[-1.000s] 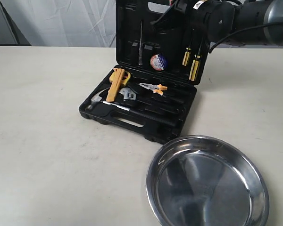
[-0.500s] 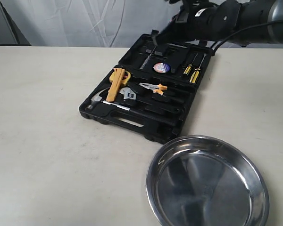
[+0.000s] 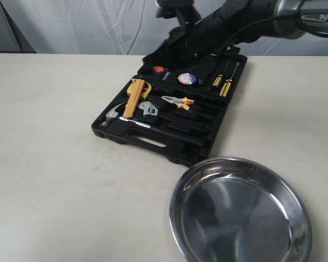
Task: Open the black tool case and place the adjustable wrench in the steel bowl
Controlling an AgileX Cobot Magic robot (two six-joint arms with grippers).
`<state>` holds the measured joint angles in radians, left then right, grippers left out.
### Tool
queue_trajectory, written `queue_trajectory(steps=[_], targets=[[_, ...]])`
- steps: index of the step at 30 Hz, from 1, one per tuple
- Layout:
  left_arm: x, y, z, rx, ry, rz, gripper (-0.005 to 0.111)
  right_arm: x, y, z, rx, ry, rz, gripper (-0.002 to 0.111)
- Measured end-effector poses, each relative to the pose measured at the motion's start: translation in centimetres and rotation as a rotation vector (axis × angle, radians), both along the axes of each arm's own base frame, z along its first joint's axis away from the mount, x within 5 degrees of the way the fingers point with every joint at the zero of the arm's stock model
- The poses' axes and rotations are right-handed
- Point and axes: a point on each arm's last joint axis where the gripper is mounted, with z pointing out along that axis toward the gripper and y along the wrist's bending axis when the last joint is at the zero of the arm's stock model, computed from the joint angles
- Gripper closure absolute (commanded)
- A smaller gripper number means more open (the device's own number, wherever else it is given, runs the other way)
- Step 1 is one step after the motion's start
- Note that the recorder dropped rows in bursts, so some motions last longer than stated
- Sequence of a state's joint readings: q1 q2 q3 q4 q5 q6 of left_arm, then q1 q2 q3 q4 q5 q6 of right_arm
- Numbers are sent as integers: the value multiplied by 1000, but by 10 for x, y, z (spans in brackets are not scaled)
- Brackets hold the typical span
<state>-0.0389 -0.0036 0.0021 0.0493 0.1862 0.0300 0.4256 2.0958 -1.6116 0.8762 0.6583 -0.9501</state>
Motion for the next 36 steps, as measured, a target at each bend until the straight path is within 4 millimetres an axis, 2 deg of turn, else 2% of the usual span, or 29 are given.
queue_trajectory(steps=[3,5,8,9,10,11,13,15,18,21,30,32,36], targets=[[0,0,0,0,0,0,106,-22,21,-4,-46,61,268,109],[0,0,0,0,0,0,106,-30,26,-6,-152,118,320,109],[0,0,0,0,0,0,106,-20,13,-7,-365,140,230,109],[0,0,0,0,0,0,106,-9,3,-7,-480,96,124,109],[0,0,0,0,0,0,106,-2,-1,-6,-505,59,61,109],[0,0,0,0,0,0,106,9,-4,-4,-505,-13,-41,109],[0,0,0,0,0,0,106,16,-2,-1,-450,-56,-98,109],[0,0,0,0,0,0,106,13,5,-6,-465,-82,-10,109],[0,0,0,0,0,0,106,6,13,-45,-559,-4,156,109],[0,0,0,0,0,0,106,6,13,-75,-598,64,197,109],[0,0,0,0,0,0,106,5,15,-76,-582,60,216,108],[0,0,0,0,0,0,106,5,15,-76,-578,60,216,101],[0,0,0,0,0,0,106,4,20,-76,-562,49,216,71]])
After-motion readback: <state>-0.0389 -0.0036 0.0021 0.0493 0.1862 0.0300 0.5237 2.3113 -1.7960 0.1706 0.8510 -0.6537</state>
